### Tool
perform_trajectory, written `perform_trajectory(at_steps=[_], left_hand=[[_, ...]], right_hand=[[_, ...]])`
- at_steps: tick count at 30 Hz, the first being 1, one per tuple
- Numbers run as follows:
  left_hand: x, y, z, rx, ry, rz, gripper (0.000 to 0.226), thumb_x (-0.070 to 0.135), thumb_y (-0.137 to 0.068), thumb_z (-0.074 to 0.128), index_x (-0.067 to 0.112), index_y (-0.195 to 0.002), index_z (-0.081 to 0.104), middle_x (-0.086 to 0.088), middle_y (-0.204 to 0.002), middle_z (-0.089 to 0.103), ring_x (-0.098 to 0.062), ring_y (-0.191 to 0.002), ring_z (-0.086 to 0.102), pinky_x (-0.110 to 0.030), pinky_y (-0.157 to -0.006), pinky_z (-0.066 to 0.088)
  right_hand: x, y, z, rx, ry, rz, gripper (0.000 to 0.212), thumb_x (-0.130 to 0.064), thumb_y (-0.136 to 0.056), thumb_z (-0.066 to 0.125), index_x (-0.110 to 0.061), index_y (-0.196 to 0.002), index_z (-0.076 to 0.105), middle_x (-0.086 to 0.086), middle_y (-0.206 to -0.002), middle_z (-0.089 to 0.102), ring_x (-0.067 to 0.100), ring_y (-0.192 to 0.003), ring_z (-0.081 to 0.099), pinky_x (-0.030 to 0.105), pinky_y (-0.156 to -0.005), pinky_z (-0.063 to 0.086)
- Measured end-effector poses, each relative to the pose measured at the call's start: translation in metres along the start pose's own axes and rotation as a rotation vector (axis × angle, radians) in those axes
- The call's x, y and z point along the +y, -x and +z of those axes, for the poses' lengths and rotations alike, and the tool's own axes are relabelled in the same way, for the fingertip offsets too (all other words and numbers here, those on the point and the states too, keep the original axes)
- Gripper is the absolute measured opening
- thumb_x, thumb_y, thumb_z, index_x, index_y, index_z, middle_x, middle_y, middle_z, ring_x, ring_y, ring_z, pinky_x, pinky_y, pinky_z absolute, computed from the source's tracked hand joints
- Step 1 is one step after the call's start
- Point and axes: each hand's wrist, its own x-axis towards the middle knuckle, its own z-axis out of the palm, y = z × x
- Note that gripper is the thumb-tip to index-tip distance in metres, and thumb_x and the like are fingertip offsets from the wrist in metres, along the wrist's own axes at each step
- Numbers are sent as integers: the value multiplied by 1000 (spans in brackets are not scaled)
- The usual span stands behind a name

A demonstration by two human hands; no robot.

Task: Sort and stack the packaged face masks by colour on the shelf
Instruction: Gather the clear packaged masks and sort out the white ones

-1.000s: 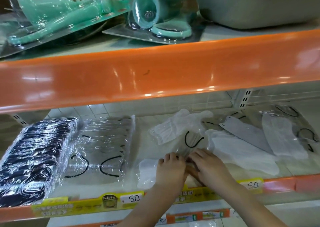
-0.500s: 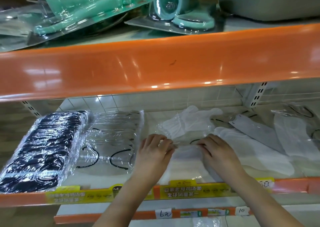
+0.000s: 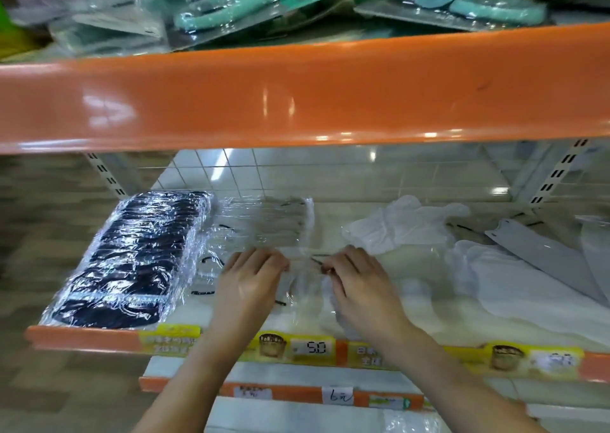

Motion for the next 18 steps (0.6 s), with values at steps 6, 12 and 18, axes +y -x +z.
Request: perform_trajectory(at_steps=[6, 12, 18], left_hand=[[-60, 30, -22, -48, -24, -4, 21, 5, -77, 60, 19, -91, 52, -8, -91, 67, -26, -84, 58, -36, -70, 43], [-83, 54, -27, -193, 45, -33, 9, 18, -80, 54, 22, -88, 50, -3, -94, 59, -21, -86, 54, -35, -68, 45], [-87, 65, -15, -428, -26, -57, 51, 34, -36, 92, 24, -70, 57, 2, -82, 56, -18, -82, 45, -32, -60, 49]], right_hand=[[-28, -14, 28, -142, 13, -60, 29, -4, -68, 74, -18, -90, 63, -1, -90, 55, 21, -80, 54, 32, -66, 45], [-51, -13, 51, -205, 46, -96, 22, -17, -66, 76, -22, -77, 57, -4, -85, 54, 20, -76, 54, 30, -67, 33], [-57, -10, 66, -322, 171, -72, 42, -48, -51, 83, -27, -71, 52, -8, -79, 51, 16, -77, 54, 28, -63, 40]])
